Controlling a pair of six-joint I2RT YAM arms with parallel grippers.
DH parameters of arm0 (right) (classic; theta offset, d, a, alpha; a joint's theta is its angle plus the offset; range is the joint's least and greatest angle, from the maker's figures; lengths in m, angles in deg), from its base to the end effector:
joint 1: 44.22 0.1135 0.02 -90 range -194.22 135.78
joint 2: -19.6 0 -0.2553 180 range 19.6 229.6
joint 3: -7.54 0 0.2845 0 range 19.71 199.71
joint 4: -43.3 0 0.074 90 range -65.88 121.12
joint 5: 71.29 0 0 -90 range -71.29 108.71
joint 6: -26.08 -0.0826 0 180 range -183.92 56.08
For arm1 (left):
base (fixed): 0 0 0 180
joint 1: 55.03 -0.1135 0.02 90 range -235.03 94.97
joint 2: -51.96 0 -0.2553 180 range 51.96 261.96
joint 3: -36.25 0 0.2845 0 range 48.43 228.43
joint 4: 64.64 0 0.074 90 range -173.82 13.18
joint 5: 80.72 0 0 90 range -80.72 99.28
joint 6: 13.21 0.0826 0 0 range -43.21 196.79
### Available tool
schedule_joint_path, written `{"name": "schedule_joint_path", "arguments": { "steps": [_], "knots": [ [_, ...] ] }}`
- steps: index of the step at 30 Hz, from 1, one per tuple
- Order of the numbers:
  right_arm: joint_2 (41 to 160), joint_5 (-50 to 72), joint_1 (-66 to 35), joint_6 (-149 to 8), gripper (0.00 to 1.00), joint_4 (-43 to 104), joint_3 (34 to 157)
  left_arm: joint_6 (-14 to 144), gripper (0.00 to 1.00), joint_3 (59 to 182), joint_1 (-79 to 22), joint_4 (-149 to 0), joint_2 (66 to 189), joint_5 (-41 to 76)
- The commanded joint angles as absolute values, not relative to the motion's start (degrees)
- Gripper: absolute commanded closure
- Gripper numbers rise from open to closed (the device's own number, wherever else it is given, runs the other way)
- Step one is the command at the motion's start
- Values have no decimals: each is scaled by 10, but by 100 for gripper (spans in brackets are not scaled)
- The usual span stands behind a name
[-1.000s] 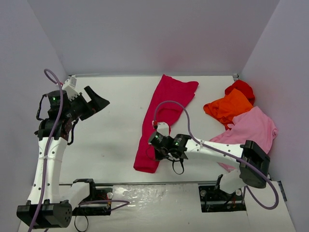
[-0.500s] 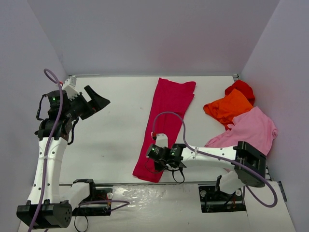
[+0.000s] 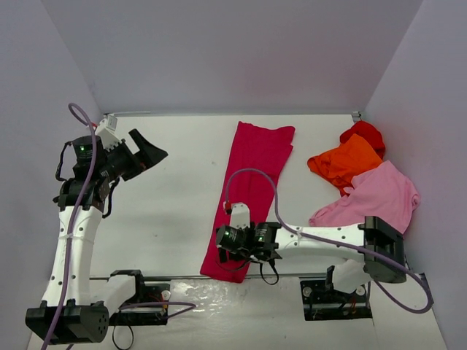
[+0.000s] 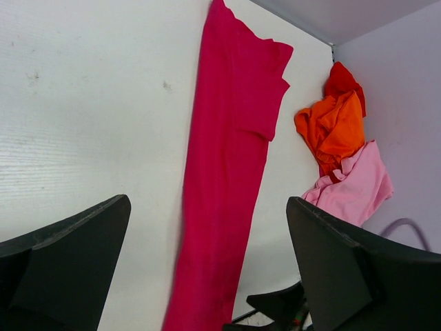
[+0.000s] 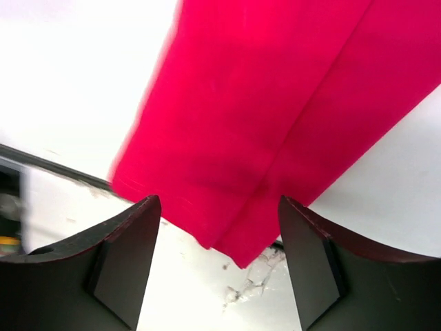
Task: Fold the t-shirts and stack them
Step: Grab the bottom of the folded rectangular tshirt with right arm
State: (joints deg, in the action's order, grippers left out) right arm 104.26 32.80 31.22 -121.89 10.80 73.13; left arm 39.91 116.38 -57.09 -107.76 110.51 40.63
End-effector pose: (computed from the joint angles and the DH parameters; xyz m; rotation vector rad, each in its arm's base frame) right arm 0.1102 0.3443 0.1540 -0.2810 2.5578 0.6973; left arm 0.2872 -0.0327 0.3829 -0.3018 1.9810 -0.9277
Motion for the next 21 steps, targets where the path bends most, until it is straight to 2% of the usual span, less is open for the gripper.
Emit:
{"name": "schedule_joint_path", "arguments": {
  "steps": [1, 4, 7, 11, 15, 21],
  "knots": [
    [957, 417, 256, -1181, 33, 59, 801, 423, 3, 1197, -569, -1038, 1117, 428],
    [934, 376, 192, -1162, 33, 54, 772, 426, 3, 1179, -565, -1036, 1137, 448],
    [934, 335, 187, -1186, 34, 55, 740, 427, 3, 1146, -557, -1038, 1155, 466],
    [920, 291, 226, -1262, 36, 66, 667, 448, 3, 1103, -510, -1062, 1180, 465],
    [839, 259, 270, -1360, 37, 112, 580, 466, 3, 1083, -459, -1087, 1186, 419],
    [737, 257, 300, -1452, 37, 153, 492, 493, 3, 1134, -350, -1082, 1287, 393]
  ]
}}
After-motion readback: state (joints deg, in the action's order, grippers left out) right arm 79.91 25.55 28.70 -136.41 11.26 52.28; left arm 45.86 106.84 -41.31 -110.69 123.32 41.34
